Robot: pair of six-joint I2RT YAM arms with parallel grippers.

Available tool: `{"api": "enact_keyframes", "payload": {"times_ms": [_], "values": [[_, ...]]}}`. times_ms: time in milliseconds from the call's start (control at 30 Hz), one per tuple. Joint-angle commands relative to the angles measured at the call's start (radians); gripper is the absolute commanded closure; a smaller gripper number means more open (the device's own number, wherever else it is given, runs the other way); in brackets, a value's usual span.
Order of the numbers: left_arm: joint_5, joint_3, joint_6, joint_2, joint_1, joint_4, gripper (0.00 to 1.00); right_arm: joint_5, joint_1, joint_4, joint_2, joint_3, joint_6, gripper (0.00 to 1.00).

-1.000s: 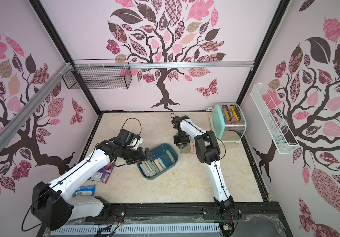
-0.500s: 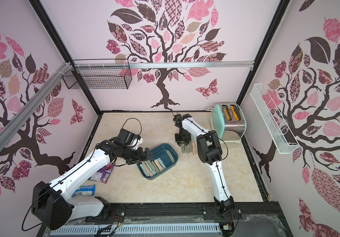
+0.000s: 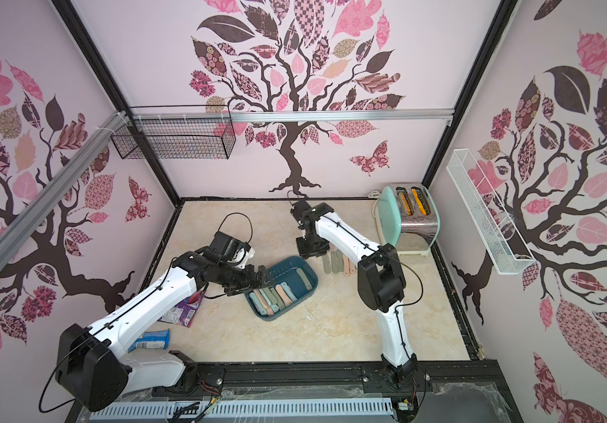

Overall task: Take the fruit knife out of the storage box
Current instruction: Pick up the fruit knife from the storage box.

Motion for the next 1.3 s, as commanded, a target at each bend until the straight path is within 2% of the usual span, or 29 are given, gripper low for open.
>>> {"api": "enact_keyframes", "payload": {"times_ms": [0,100,200,367,533,700,867,1000,1167,1267], "values": [[-0.018,-0.015,0.003,-0.044,0.010,-0.012,0.02,-0.012,0.057,0.035,-0.011,-0.023,-0.001,0.57],[-0.033,-0.034,-0.002,-0.080,0.016,-0.029,0.02,0.002,0.110,0.049,0.003,-0.037,0.005,0.57],[-0.042,-0.062,-0.009,-0.126,0.028,-0.038,0.02,0.085,0.142,0.022,0.039,-0.020,0.017,0.57],[-0.046,-0.106,-0.020,-0.186,0.041,-0.052,0.02,0.214,0.153,0.005,0.095,-0.016,0.011,0.58],[-0.053,-0.105,-0.017,-0.203,0.044,-0.071,0.02,0.238,0.153,0.008,0.146,-0.013,-0.014,0.59],[-0.057,-0.098,-0.015,-0.203,0.044,-0.081,0.02,0.231,0.152,0.021,0.184,-0.016,-0.019,0.57],[-0.055,-0.101,-0.018,-0.202,0.044,-0.080,0.02,0.166,0.152,0.033,0.221,-0.014,-0.015,0.50],[-0.054,-0.097,-0.017,-0.193,0.044,-0.075,0.02,0.098,0.150,0.056,0.229,-0.037,-0.008,0.49],[-0.053,-0.099,-0.020,-0.183,0.044,-0.069,0.02,0.058,0.149,0.075,0.232,-0.070,-0.005,0.58],[-0.051,-0.104,-0.026,-0.182,0.045,-0.063,0.02,0.052,0.146,0.078,0.235,-0.080,-0.009,0.72]]}}
